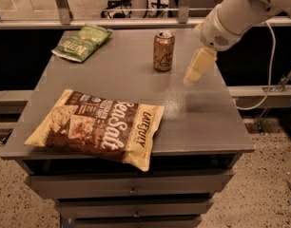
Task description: Move orange can near brown chip bag
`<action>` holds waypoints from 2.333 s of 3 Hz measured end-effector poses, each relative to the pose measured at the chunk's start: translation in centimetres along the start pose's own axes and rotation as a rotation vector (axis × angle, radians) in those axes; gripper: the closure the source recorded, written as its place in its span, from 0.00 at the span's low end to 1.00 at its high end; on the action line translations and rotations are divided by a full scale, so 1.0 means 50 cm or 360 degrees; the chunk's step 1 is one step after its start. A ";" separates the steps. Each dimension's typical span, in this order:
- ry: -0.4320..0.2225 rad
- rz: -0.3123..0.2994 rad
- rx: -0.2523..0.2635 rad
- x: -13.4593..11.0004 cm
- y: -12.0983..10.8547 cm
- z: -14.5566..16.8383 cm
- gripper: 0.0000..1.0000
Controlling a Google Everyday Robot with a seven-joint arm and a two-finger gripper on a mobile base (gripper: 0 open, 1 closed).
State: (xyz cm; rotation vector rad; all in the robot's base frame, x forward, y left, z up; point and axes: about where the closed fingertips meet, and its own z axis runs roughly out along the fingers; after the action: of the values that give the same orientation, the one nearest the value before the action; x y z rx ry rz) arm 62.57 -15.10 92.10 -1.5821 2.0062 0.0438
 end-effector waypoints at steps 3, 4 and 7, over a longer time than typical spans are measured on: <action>-0.0397 0.0292 0.0114 -0.036 -0.166 0.135 0.00; -0.0514 0.0353 0.0040 -0.063 -0.157 0.164 0.00; -0.0719 0.0368 -0.0119 -0.158 -0.115 0.197 0.54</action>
Offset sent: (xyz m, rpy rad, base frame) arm 0.1206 -0.0001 -0.0177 0.3000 -0.1147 -0.1420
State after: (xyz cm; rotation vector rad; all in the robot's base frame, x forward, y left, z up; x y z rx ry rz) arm 72.85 -6.25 89.31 -1.2371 1.8258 0.5233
